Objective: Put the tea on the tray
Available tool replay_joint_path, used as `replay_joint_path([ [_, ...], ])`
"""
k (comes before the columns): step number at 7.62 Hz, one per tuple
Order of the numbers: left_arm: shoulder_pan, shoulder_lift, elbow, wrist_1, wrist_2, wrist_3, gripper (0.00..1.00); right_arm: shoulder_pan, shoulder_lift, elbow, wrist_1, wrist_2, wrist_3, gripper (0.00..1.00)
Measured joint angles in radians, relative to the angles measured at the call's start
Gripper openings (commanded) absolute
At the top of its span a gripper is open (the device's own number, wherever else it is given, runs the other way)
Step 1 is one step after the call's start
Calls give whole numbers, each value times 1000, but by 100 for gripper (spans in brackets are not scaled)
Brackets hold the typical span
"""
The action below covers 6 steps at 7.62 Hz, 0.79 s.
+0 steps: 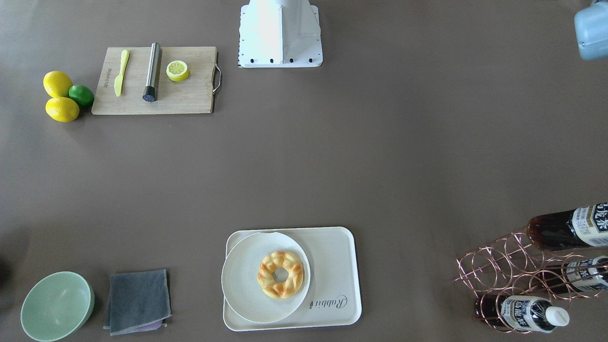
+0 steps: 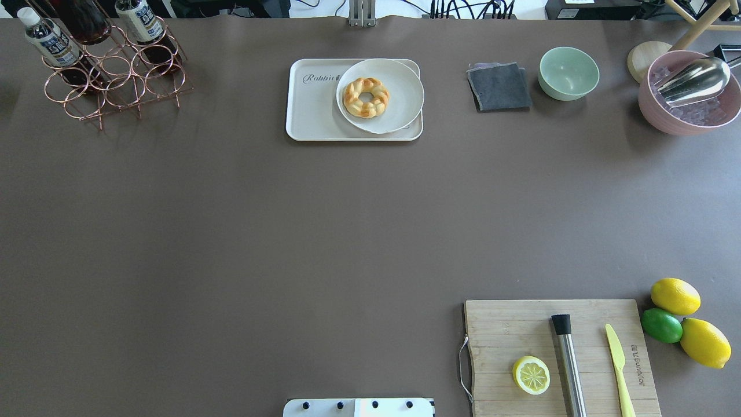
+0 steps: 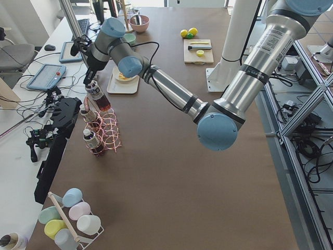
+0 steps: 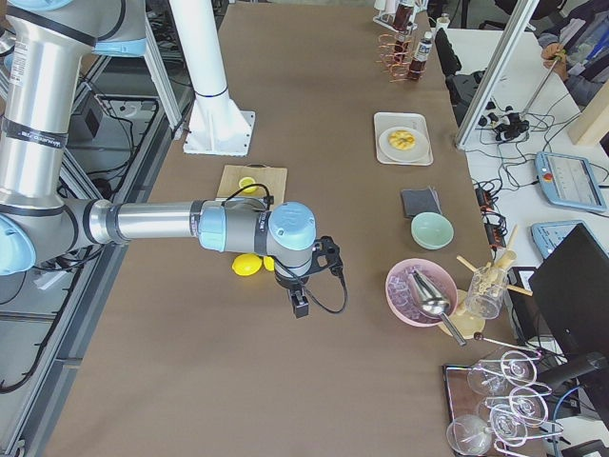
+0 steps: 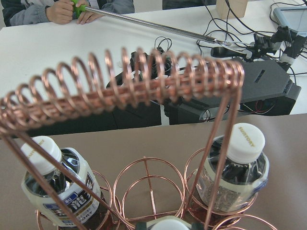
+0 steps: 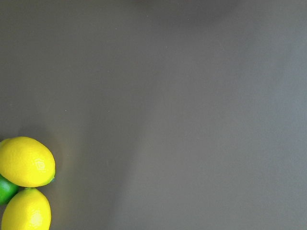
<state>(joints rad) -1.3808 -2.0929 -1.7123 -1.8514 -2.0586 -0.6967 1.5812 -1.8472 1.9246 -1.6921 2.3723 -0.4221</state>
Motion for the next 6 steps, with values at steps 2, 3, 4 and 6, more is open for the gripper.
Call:
replay_joint_path([
  [2, 32, -4, -137, 113, 12, -72, 0, -3, 4, -1, 0, -1, 0, 100],
  [3, 93, -8, -216, 197, 62, -117, 0, -5, 5, -1, 0, -1, 0, 100],
  [4, 181, -32, -298, 314, 136, -164, 0, -9, 7, -1, 0, -1, 0, 100],
  [6, 394, -100, -394, 469, 279, -355, 0, -20, 8, -2, -1, -1, 0, 100],
])
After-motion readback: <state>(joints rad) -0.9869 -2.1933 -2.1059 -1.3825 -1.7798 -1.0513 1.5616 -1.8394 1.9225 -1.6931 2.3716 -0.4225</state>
